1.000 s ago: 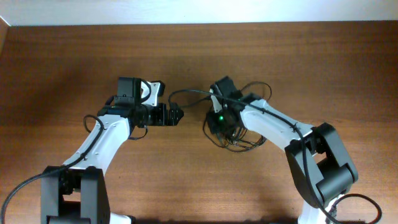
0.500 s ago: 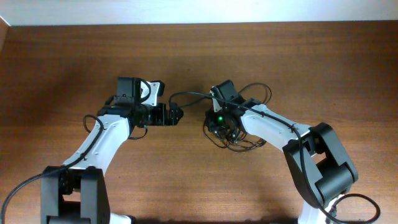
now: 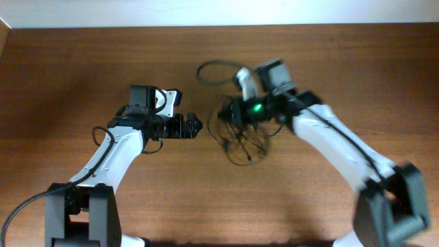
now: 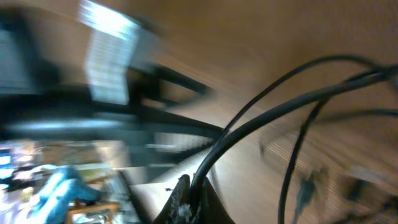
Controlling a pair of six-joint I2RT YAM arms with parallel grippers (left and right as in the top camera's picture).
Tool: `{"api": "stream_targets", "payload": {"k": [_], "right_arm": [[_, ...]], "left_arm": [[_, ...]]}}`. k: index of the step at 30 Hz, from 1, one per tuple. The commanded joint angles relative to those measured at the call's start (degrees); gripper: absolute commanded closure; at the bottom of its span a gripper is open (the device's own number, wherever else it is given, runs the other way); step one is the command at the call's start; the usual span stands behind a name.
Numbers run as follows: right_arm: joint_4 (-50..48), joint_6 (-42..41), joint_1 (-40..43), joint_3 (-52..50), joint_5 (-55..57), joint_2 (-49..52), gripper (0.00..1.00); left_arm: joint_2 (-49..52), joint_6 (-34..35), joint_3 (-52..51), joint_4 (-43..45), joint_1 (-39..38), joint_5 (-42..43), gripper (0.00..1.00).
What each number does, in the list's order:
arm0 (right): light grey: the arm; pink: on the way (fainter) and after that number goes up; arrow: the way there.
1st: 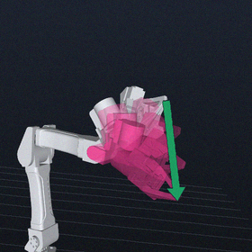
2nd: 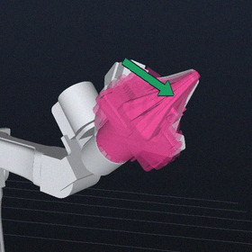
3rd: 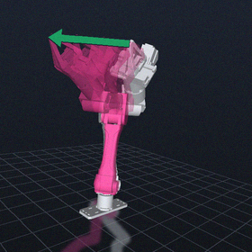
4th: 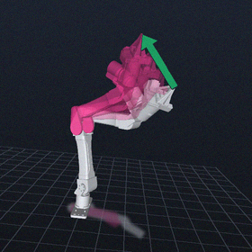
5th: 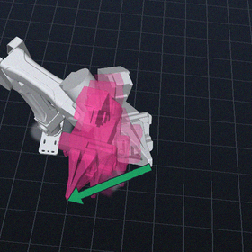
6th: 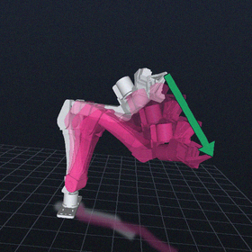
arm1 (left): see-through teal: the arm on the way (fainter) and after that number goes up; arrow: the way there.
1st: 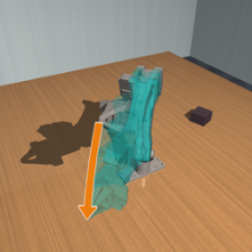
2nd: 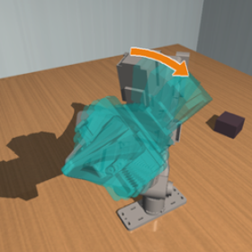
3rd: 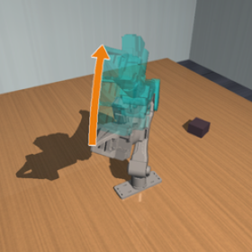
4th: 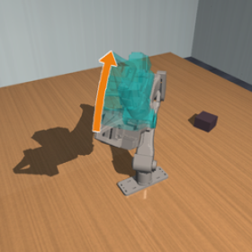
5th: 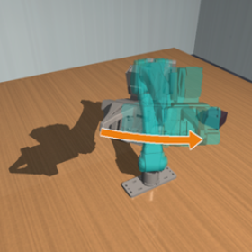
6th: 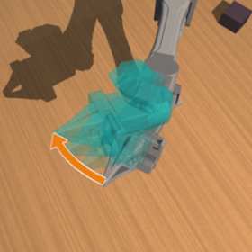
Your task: Untangle cables
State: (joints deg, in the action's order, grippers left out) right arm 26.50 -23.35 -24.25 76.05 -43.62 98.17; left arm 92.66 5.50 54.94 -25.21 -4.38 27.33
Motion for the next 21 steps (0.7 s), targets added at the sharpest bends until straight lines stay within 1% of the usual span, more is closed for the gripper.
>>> {"api": "stream_targets", "payload": {"k": [1, 3, 6, 17, 18, 21], "right_arm": [[-0.7, 0.8, 3.1, 2.4, -12.4, -7.7, 0.96], [-0.1, 0.8, 4.5, 2.4, -12.4, -9.6, 0.96], [1.6, 0.4, 6.1, 2.4, -12.3, -9.6, 0.96], [6.3, 0.1, 6.3, 2.4, -12.3, -9.6, 0.96], [6.3, -1.8, 6.3, 2.4, -12.3, -9.6, 0.96], [5.0, -12.6, 6.3, 2.4, -13.7, -9.6, 0.96]], "left_arm": [[-0.9, 0.3, -0.5, 0.1, -0.1, -0.2, 0.01], [-0.9, 0.3, -0.5, 0.1, -0.1, -0.2, 0.01], [-0.9, 0.3, -0.5, 0.1, -0.1, -0.2, 0.01], [-0.9, 0.3, -0.5, 0.1, -0.1, -0.2, 0.01], [-0.9, 0.3, -0.5, 0.1, -0.1, -0.2, 0.01], [-0.9, 0.3, -0.5, 0.1, -0.1, -0.2, 0.01]]}}
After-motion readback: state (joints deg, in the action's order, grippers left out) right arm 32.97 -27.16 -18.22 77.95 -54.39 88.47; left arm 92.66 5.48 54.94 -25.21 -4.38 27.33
